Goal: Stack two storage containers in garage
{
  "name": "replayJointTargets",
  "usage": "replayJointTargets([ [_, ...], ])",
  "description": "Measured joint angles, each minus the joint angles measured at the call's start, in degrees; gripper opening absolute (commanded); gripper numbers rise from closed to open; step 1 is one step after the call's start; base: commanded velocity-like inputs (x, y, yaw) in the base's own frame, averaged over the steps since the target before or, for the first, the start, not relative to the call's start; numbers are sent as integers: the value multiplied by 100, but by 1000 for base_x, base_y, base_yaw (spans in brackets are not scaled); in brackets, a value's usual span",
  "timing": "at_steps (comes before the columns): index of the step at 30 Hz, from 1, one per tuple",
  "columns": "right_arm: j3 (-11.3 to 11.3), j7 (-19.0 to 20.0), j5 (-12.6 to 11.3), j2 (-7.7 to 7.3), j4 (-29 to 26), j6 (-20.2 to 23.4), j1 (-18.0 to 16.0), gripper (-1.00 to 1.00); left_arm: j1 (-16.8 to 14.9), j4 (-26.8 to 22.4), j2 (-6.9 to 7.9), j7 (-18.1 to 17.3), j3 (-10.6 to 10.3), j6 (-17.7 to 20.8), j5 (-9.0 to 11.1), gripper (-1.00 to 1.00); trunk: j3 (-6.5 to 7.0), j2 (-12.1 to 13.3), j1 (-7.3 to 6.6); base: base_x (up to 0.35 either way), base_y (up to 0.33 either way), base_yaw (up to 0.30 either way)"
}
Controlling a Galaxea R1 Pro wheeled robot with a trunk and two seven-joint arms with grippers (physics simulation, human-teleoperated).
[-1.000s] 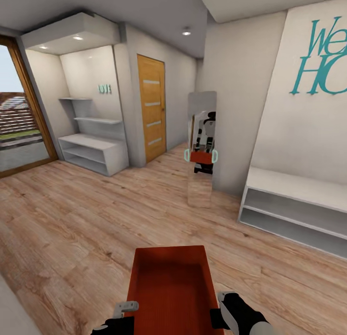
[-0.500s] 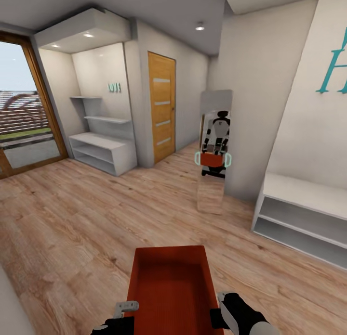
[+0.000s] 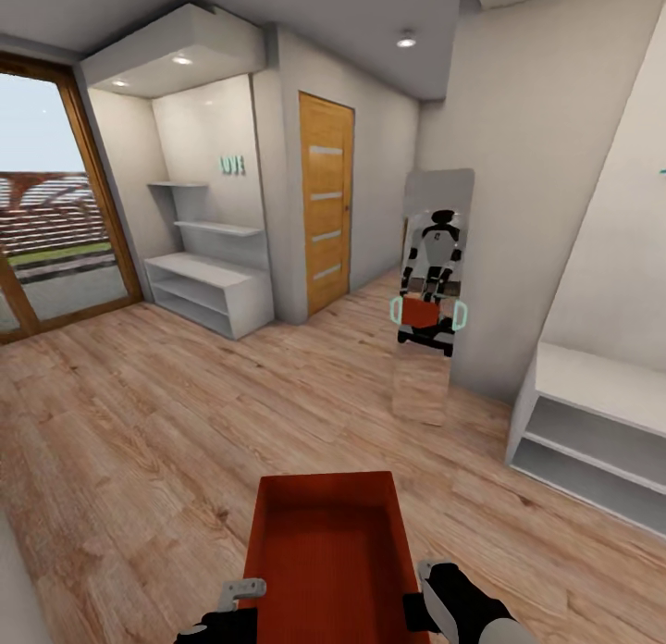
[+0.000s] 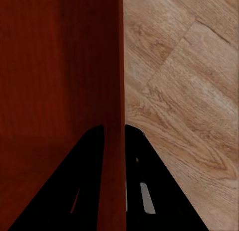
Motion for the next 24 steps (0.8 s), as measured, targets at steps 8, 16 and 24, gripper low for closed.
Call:
replayJointTargets([
  [8, 0, -1, -1, 0, -1, 2, 0, -100, -1, 1, 0, 0, 0, 1, 0, -100, -8, 0, 0, 295, 0, 19],
  [16, 1, -4, -3, 0, 0, 13, 0, -100, 0, 0, 0, 0, 0, 14, 1, -100, -21, 0, 0, 317, 36, 61],
  [24, 2, -3, -5, 0, 0, 12, 0, -100, 0, 0, 0, 0, 0, 13, 2, -100, -50, 0, 0, 321, 70, 95],
])
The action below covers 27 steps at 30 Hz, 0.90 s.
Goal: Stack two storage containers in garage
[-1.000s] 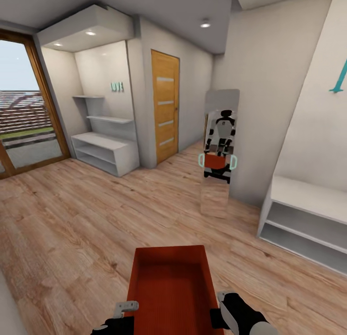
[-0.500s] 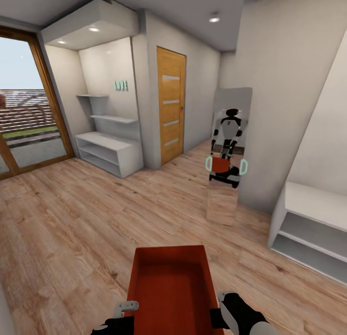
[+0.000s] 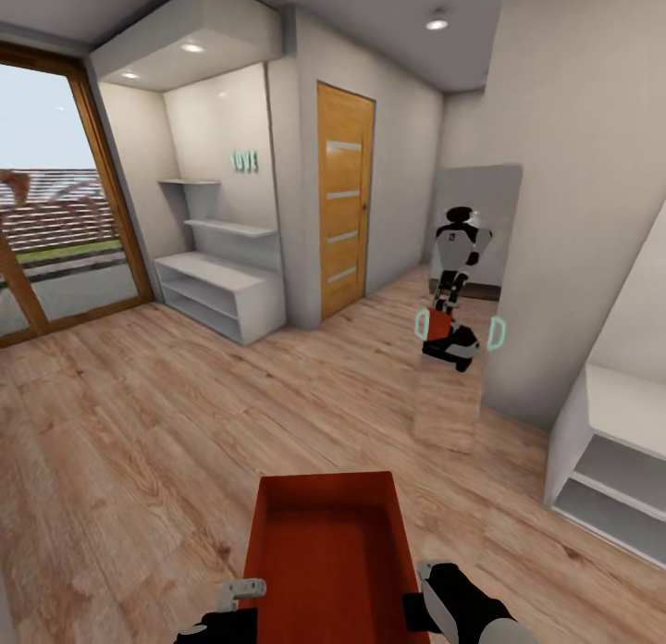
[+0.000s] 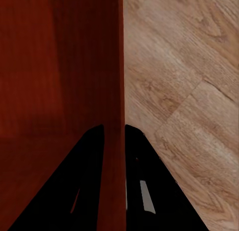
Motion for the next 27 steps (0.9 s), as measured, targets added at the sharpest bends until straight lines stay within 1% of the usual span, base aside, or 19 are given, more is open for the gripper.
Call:
replayJointTargets([
  [16, -2, 5, 5, 0, 0, -15, 0, -100, 0, 1, 0, 0, 2, -15, -2, -100, -5, 0, 0, 321, 110, 8],
  [27, -1, 5, 4, 0, 0, -17, 0, -100, 0, 1, 0, 0, 2, -17, -2, -100, -19, 0, 0, 321, 118, 44],
])
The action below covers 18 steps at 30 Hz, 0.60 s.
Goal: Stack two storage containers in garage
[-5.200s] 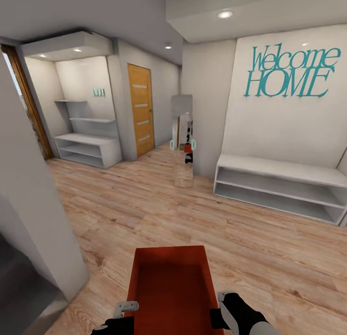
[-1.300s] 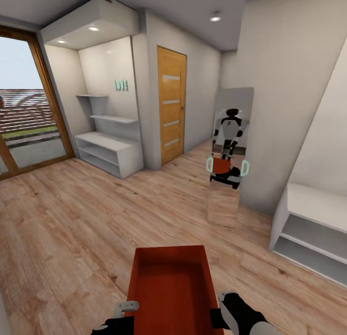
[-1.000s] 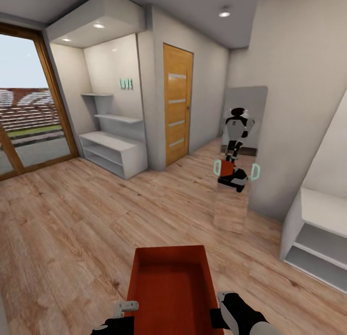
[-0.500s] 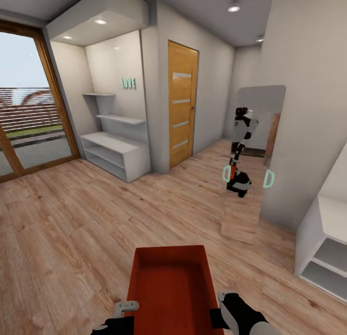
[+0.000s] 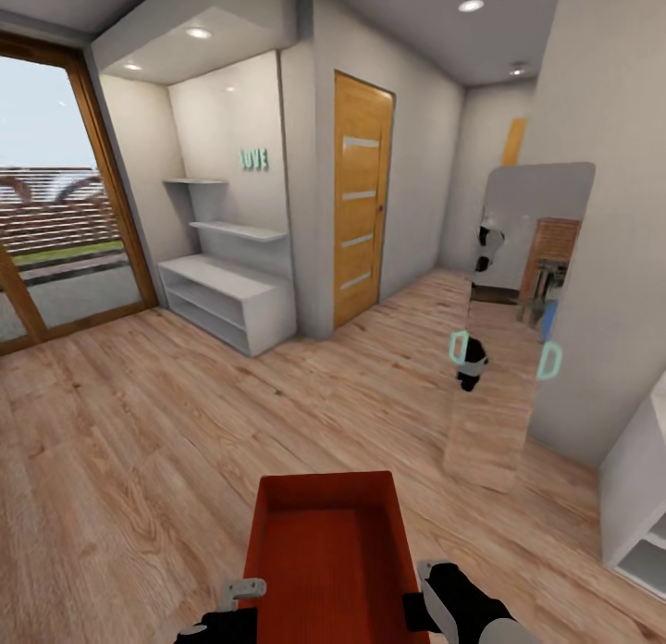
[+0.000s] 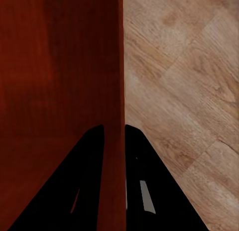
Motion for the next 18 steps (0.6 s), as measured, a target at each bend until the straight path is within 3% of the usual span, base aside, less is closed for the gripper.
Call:
replayJointTargets([
  [18, 0, 0, 0, 0, 0, 1, 0, -100, 0, 0, 0, 0, 0, 1, 0, -100, -2, 0, 0, 321, 118, 2],
])
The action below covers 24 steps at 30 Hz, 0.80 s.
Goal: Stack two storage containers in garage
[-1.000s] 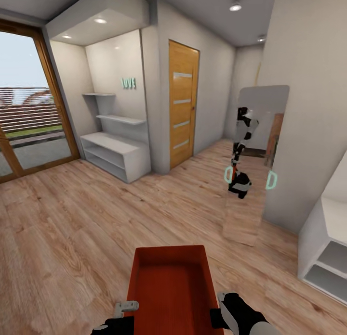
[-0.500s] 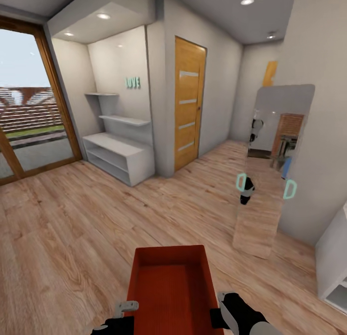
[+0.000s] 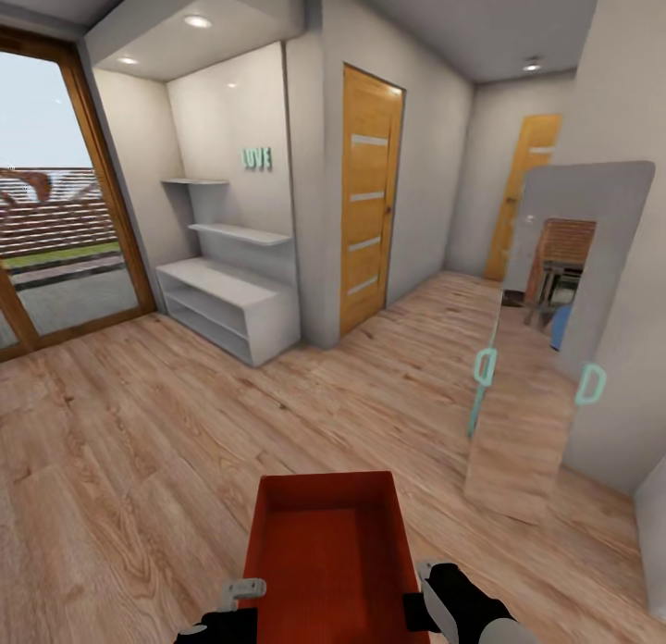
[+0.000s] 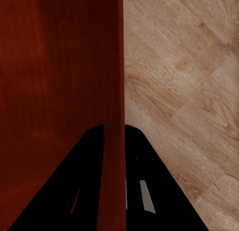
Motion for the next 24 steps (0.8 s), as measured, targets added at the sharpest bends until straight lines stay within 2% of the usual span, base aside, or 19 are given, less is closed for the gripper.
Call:
replayJointTargets([
  [13, 1, 0, -1, 0, -1, -1, 0, -100, -1, 1, 0, 0, -1, -2, 0, -100, 0, 0, 0, 321, 118, -32],
  [24, 0, 0, 0, -1, -2, 0, 1, -100, -1, 2, -1, 0, -1, -2, 0, -100, 0, 0, 0, 321, 118, -173],
])
